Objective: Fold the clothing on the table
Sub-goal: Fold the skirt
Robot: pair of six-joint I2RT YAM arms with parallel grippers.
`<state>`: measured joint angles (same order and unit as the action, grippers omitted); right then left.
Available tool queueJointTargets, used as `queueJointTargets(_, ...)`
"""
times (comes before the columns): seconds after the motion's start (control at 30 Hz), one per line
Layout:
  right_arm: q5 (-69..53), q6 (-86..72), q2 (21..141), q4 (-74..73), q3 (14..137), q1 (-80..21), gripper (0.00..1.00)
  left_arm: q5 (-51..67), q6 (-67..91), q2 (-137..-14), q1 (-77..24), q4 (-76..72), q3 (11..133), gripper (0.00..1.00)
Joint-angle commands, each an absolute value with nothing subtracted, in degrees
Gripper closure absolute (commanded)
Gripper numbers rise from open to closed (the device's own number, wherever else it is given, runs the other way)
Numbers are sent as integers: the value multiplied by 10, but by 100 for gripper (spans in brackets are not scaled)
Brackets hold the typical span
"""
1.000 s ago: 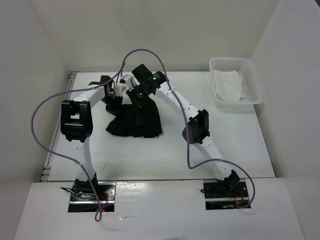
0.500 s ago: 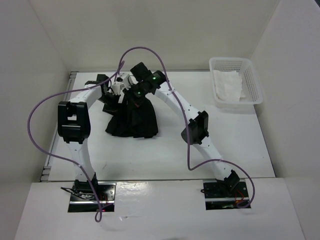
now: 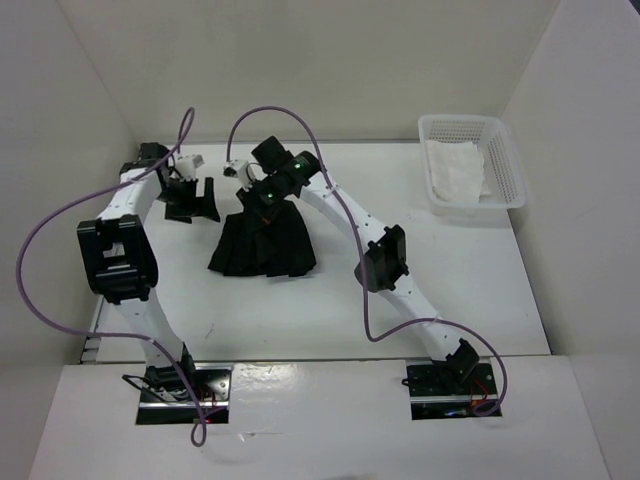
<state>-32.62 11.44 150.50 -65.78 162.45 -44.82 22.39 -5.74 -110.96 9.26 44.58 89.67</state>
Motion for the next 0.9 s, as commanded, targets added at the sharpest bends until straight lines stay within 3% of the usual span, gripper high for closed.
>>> queueJointTargets(0.0,-386,117,1520,-619,1669,-454,92,221,-54,-1057,131,454,871,0)
queueJointTargets(0.1,-419,106,1520,-589,1675,-454,48,221,-60,-1035,164,454,841,0)
queueJointTargets(0.13,-426,91,1520,-579,1675,-454,27,228,-65,-1026,173,454,835,0)
queueJointTargets(0.23,-453,83,1520,-549,1675,-459,12,235,-70,-1014,203,460,819,0)
queueJointTargets(0.43,-449,99,1502,-559,1680,-459,10,252,-76,-1001,229,465,813,0)
queueJointTargets(0.6,-336,121,1447,-588,1635,-445,10,270,-86,-985,229,476,813,0)
queueJointTargets(0.73,-240,108,1364,-578,1497,-382,10,276,-98,-953,229,490,828,0)
queueJointTargets(0.87,-67,64,1175,-462,1320,-319,7,220,-92,-867,229,470,835,0)
